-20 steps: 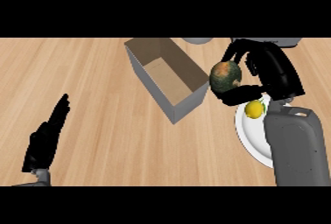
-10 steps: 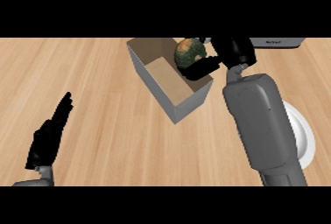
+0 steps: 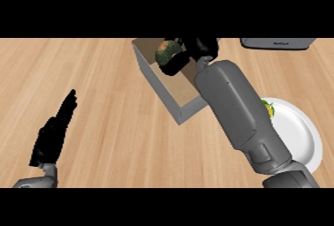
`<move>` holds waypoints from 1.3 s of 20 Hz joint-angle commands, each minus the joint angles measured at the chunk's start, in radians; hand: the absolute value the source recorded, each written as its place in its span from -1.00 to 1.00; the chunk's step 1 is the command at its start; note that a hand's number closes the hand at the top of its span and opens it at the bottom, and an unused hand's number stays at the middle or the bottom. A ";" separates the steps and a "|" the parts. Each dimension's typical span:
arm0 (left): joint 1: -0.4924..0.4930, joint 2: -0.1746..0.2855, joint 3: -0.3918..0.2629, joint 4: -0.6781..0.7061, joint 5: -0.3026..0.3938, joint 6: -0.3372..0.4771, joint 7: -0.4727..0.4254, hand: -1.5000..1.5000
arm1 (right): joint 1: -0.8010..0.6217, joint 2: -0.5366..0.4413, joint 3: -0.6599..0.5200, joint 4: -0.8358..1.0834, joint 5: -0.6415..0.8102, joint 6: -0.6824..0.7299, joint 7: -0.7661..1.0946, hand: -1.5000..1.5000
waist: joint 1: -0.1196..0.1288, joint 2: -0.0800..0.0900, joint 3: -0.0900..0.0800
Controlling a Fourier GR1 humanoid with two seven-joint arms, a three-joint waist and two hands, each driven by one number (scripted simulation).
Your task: Pick the squash from the plate and place it in the cardboard box
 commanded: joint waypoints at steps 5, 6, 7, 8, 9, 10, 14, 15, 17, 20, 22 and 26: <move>0.009 0.005 -0.001 -0.003 0.001 -0.013 -0.017 0.00 | -0.095 0.001 -0.008 0.339 -0.122 -0.152 -0.010 -1.00 | 0.029 0.007 0.000; -0.052 -0.023 -0.017 0.076 -0.036 0.024 -0.023 0.00 | -0.117 0.001 0.000 0.382 -0.116 -0.154 -0.031 -1.00 | 0.018 0.010 0.000; -0.024 -0.002 -0.018 -0.015 -0.018 -0.005 0.014 0.00 | -0.117 0.001 -0.005 0.410 -0.129 -0.200 -0.063 -1.00 | 0.031 0.009 0.001; -0.014 -0.005 -0.022 -0.009 -0.018 -0.010 0.020 0.00 | -0.103 0.001 0.034 0.417 -0.171 -0.223 -0.090 -1.00 | 0.035 0.008 0.001; -0.046 -0.012 -0.016 0.009 -0.024 0.009 0.020 0.00 | -0.150 0.001 0.004 0.450 -0.170 -0.206 -0.099 -1.00 | 0.036 0.012 0.000; -0.020 0.012 -0.005 0.013 0.006 -0.034 -0.022 0.00 | -0.167 0.001 -0.019 0.463 -0.168 -0.226 -0.102 -1.00 | 0.050 0.017 0.000; -0.043 -0.027 -0.031 0.010 -0.023 0.003 0.022 0.00 | -0.118 0.001 -0.081 0.427 -0.268 -0.337 -0.210 -1.00 | 0.028 0.013 0.001; -0.040 0.006 0.012 0.033 0.005 -0.015 -0.005 0.00 | -0.108 0.001 -0.117 0.405 -0.288 -0.385 -0.234 -1.00 | 0.026 0.015 0.001; -0.051 -0.008 0.001 0.033 -0.005 -0.004 0.005 0.00 | -0.116 0.001 -0.162 0.396 -0.335 -0.435 -0.245 -1.00 | 0.020 0.012 0.001; 0.025 -0.025 -0.025 0.013 -0.026 0.008 -0.038 0.00 | -0.110 0.001 -0.239 0.373 -0.410 -0.468 -0.329 -1.00 | 0.020 0.011 0.001; 0.009 -0.017 -0.006 -0.008 -0.016 0.011 -0.013 0.00 | -0.079 -0.009 -0.293 0.361 -0.472 -0.438 -0.397 -1.00 | 0.008 0.007 0.002; -0.006 -0.017 0.003 0.024 -0.015 0.012 -0.009 0.00 | -0.066 -0.096 -0.380 0.324 -0.559 -0.379 -0.458 -1.00 | -0.016 0.000 0.001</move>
